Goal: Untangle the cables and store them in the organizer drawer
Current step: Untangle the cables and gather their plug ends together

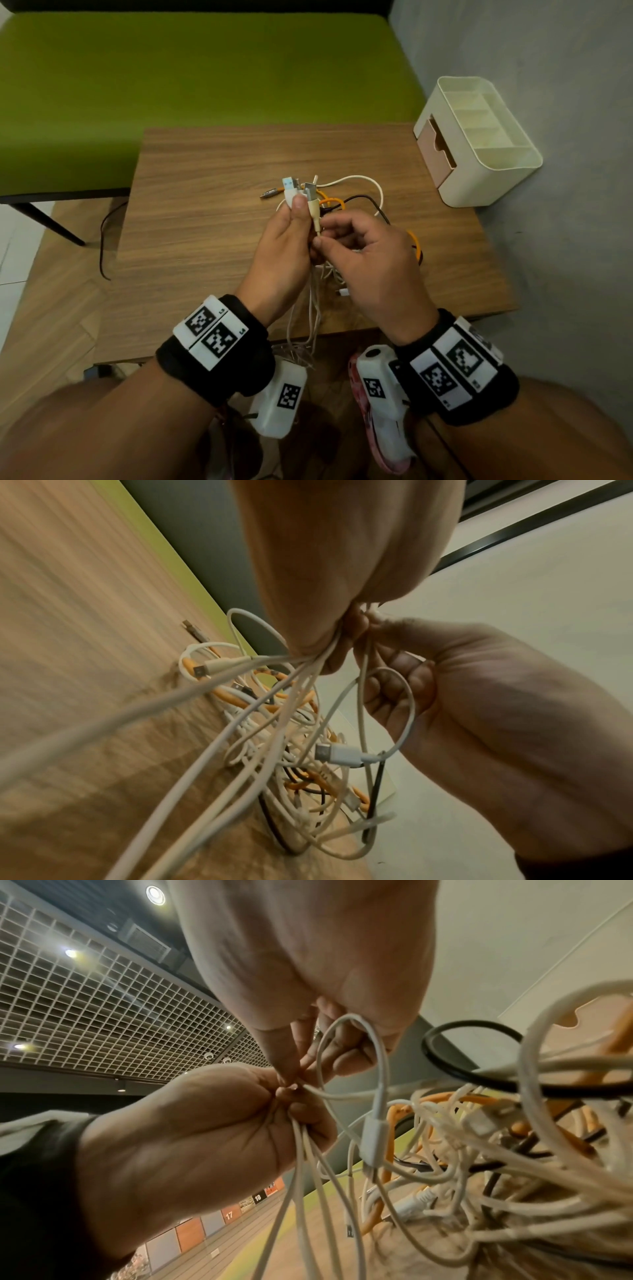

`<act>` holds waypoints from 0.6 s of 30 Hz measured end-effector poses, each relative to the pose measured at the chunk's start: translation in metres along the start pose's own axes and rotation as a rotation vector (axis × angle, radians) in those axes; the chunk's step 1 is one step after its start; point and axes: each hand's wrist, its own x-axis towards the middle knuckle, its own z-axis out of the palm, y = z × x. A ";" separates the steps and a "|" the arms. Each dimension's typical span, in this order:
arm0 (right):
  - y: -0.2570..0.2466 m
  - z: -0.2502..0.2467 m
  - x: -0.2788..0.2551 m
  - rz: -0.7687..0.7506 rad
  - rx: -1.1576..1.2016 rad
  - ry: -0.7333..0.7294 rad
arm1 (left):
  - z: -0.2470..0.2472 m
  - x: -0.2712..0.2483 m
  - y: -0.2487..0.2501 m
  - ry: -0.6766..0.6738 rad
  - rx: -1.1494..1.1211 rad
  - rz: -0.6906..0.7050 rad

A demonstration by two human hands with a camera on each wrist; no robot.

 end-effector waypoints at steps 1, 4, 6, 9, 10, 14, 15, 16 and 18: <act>0.001 0.000 0.000 -0.002 0.006 0.009 | 0.000 0.000 0.000 -0.015 -0.006 -0.007; 0.001 -0.001 0.002 -0.030 0.009 0.049 | 0.002 0.000 0.001 -0.071 -0.025 -0.029; 0.002 -0.002 0.002 -0.059 -0.040 0.060 | 0.002 0.000 0.001 -0.102 -0.065 -0.041; 0.002 -0.002 0.002 -0.082 -0.065 0.056 | -0.001 0.001 0.002 -0.103 -0.045 -0.027; 0.000 -0.002 0.002 -0.072 -0.059 0.048 | -0.002 0.001 0.003 -0.093 -0.037 -0.019; -0.003 -0.006 0.007 0.110 -0.119 -0.064 | -0.003 0.003 0.005 -0.011 0.056 0.033; -0.002 -0.009 0.009 0.152 -0.150 -0.112 | -0.004 0.004 0.006 0.028 0.067 0.034; -0.001 -0.011 0.010 0.172 -0.200 -0.161 | -0.006 0.005 0.007 0.063 0.072 0.033; 0.002 -0.017 0.011 0.170 -0.368 -0.286 | -0.008 0.008 0.011 0.112 0.061 0.034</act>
